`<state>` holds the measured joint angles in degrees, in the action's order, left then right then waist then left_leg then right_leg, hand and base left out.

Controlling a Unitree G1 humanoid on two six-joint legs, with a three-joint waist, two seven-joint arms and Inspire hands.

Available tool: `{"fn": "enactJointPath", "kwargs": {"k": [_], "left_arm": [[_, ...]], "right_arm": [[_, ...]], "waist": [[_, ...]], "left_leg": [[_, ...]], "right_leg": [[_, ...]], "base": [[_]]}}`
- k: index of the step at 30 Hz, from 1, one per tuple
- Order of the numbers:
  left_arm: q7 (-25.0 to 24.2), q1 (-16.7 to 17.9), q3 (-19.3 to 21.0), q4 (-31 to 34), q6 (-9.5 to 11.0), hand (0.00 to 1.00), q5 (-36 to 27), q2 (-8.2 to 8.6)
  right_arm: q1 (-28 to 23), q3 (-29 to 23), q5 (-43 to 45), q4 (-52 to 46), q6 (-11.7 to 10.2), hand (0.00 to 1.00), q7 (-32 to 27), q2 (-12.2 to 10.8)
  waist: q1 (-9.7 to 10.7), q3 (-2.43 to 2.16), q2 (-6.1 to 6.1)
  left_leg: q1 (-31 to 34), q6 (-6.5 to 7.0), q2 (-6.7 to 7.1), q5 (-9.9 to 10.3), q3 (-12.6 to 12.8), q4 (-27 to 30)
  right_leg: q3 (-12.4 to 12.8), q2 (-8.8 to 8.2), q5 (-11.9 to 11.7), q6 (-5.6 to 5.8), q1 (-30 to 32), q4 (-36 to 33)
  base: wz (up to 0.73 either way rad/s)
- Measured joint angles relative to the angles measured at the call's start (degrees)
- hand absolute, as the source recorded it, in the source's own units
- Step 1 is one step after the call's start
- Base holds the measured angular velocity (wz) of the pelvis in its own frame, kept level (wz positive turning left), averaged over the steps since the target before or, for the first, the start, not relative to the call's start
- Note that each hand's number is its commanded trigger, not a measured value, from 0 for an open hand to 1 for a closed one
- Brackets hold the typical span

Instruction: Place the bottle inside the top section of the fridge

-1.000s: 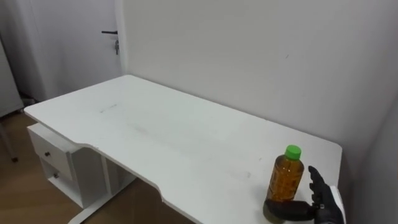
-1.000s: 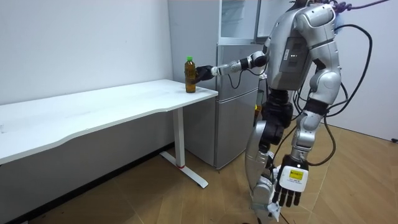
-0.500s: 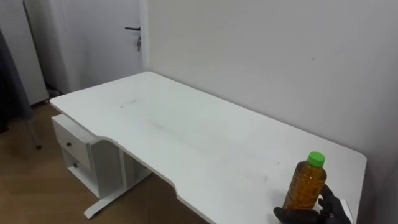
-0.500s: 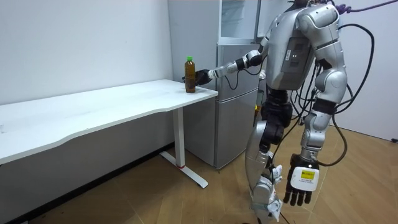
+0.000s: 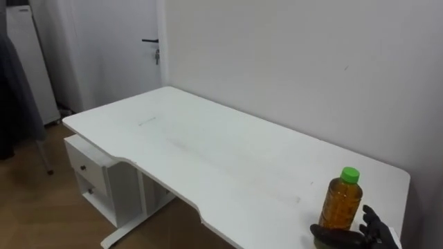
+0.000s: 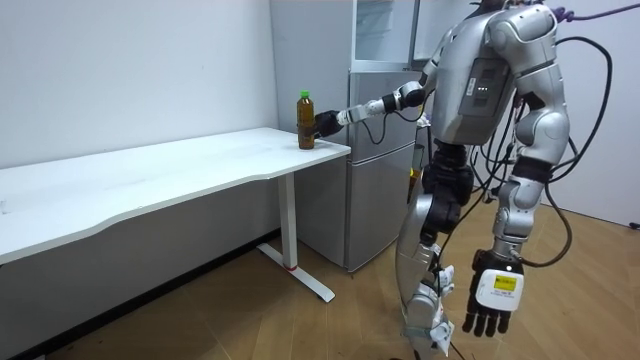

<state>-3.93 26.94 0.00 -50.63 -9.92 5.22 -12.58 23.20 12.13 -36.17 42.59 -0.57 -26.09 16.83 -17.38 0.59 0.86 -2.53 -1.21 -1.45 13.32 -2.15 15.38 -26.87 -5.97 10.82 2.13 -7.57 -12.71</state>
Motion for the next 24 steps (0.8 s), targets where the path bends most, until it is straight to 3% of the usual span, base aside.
{"fn": "enactJointPath", "kwargs": {"k": [3, 7, 17, 24], "left_arm": [[0.0, 0.3, 0.0, 0.1, 0.2, 0.00, -0.1, 0.00], [0.0, 0.8, 0.0, 0.6, 0.8, 0.00, 0.0, 0.09], [0.0, 0.8, 0.3, 0.2, 2.0, 0.00, -0.1, 0.09], [0.0, 1.3, 0.3, -1.1, 3.0, 0.00, -1.4, -0.03]], "right_arm": [[0.0, 0.1, -1.2, 0.0, -0.1, 0.00, 0.1, 0.0], [0.0, 0.1, -2.1, 0.0, -0.7, 0.00, 0.0, 0.0], [0.0, 0.1, -2.4, -2.3, -1.5, 0.00, -0.9, -0.7], [0.0, 0.3, -4.4, -6.3, -3.9, 0.00, -2.6, -0.8]], "waist": [[-0.1, -0.26, -0.57], [-0.2, -0.22, -0.90], [-0.3, -0.20, -0.80], [-0.5, -0.12, -0.15]], "left_leg": [[-0.2, 0.02, 0.05, 0.0, 0.0, 0.0], [-0.5, 0.02, 0.03, 0.0, 0.0, 0.0], [-1.1, 0.03, 0.07, 0.0, 0.1, -0.1], [-1.1, 0.04, 0.10, 0.0, 0.0, 0.0]], "right_leg": [[0.0, -0.06, 0.0, 0.02, -0.2, -0.1], [0.0, -0.05, 0.0, 0.05, -0.5, -0.1], [0.1, -0.07, 0.1, 0.15, -0.7, 0.1], [0.0, -0.09, 0.1, 0.19, -0.8, 0.0]], "base": [[0.00], [0.00], [0.00], [0.00]]}}
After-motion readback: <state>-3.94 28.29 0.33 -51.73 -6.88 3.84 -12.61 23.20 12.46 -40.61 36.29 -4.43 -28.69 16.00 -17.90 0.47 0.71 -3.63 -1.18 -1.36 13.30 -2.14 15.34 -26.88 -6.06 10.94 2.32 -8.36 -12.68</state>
